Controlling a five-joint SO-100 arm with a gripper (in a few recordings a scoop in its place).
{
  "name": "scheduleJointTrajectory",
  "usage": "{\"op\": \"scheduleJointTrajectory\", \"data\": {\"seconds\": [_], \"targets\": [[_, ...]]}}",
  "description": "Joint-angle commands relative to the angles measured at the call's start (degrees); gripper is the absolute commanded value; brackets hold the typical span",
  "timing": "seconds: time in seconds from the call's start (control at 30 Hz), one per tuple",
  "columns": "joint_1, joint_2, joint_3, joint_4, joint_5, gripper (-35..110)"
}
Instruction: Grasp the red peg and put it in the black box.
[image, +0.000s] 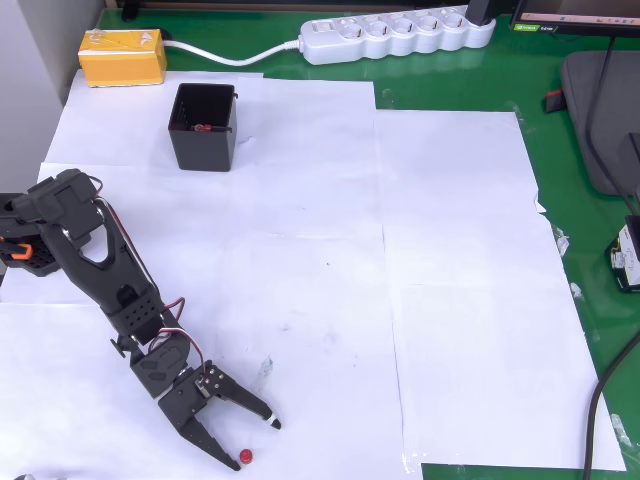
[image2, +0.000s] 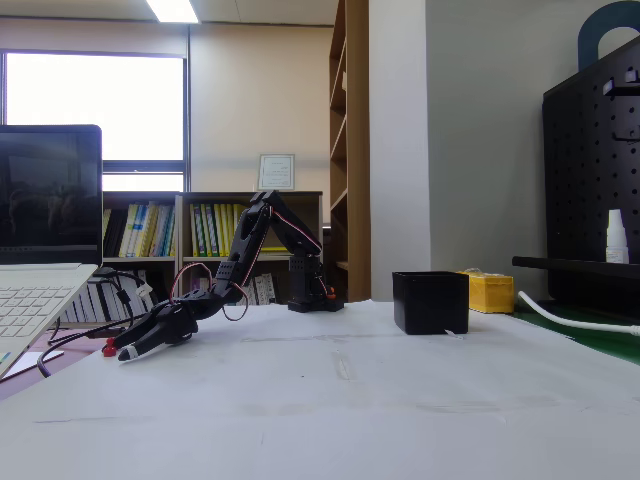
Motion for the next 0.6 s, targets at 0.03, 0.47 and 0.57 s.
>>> {"op": "scheduleJointTrajectory", "data": {"seconds": [0.03, 0.47, 0.57], "targets": [[-0.09, -0.53, 1.05, 0.35, -0.09, 28], [0.18, -0.53, 0.97, 0.53, -0.35, 13], [0.18, -0.62, 0.97, 0.62, -0.18, 7]]}}
